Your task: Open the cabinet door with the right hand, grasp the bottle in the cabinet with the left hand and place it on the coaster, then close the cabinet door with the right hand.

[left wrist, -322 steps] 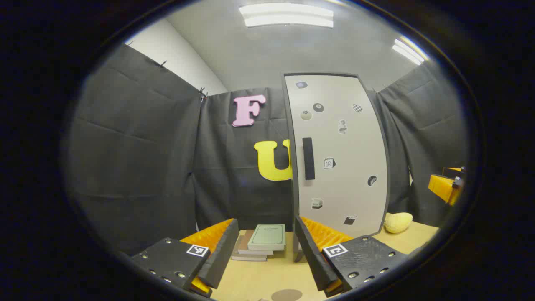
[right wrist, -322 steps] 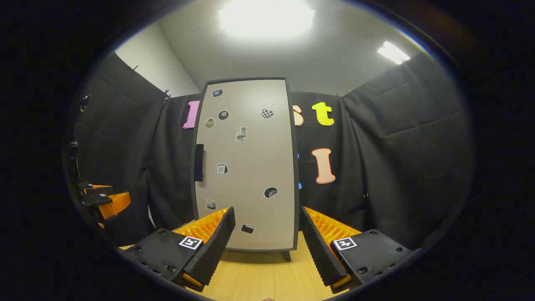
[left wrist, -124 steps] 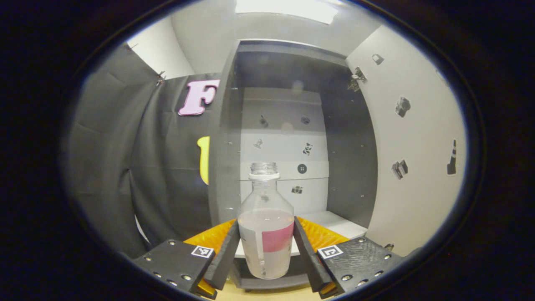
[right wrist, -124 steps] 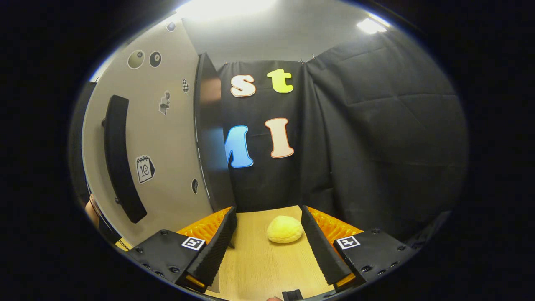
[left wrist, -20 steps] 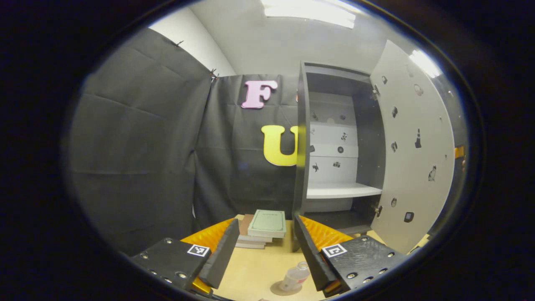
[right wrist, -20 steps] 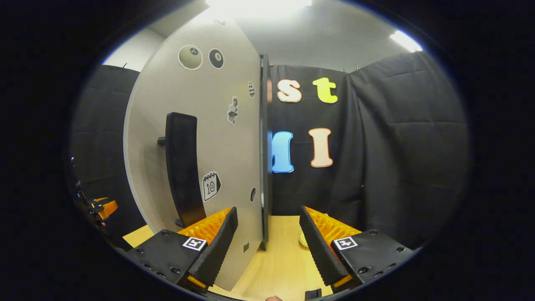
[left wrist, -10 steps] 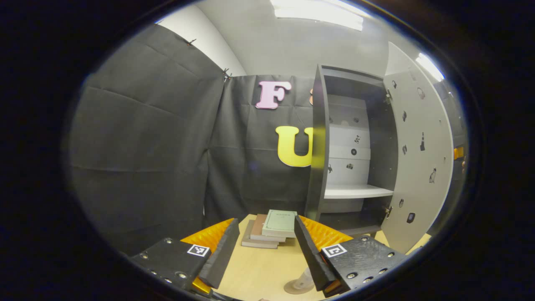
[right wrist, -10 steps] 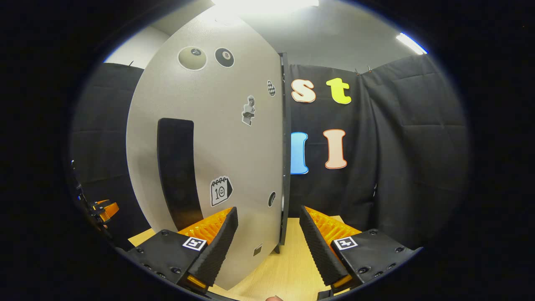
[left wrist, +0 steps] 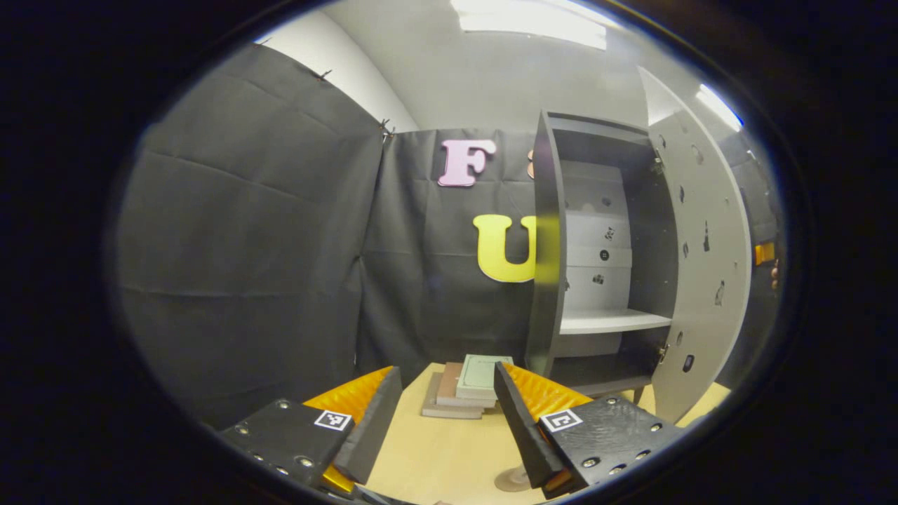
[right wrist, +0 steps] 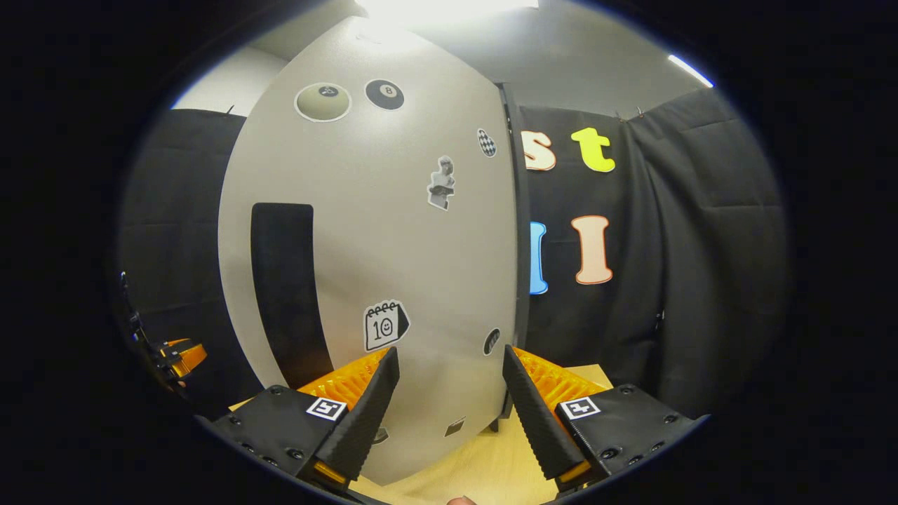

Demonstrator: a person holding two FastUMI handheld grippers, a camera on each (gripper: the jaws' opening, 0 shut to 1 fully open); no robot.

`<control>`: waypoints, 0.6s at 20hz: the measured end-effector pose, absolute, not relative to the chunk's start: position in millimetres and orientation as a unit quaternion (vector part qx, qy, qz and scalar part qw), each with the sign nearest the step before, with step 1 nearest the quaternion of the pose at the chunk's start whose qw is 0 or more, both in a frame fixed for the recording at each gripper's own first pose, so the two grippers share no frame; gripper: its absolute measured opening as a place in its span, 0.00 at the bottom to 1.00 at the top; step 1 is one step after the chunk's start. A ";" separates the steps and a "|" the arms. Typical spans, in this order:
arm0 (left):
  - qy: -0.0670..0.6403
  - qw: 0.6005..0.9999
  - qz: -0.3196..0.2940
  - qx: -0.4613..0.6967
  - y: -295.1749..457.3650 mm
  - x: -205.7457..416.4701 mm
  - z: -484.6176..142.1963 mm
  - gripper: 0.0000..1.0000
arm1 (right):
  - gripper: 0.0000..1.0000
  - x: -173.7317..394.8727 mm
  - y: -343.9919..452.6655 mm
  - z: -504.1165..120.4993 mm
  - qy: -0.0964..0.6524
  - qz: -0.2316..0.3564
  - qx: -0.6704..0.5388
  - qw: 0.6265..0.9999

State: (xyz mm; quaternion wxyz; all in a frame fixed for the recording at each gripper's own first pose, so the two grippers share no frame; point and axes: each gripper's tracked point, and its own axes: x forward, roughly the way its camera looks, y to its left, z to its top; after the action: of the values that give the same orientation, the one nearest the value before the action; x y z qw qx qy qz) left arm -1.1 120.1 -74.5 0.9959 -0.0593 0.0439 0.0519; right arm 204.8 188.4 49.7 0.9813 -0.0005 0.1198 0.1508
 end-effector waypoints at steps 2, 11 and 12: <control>0.045 0.996 0.056 -0.060 128.1 0.6 -73.4 0.80 | 0.95 211.1 202.7 48.0 0.120 0.163 0.001 0.979; 0.056 0.994 0.079 -0.040 158.3 -17.8 -79.1 0.82 | 0.95 239.1 266.4 45.7 0.099 0.207 0.021 0.973; 0.059 0.994 0.084 -0.041 162.5 -20.7 -78.7 0.80 | 0.95 243.8 273.3 46.4 0.097 0.209 0.025 0.973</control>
State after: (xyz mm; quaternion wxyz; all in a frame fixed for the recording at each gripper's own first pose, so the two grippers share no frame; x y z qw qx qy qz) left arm -20.7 162.5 -78.7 0.9939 -0.0406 0.0587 0.0837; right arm 243.8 273.3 46.4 0.9727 0.0255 0.0972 0.2094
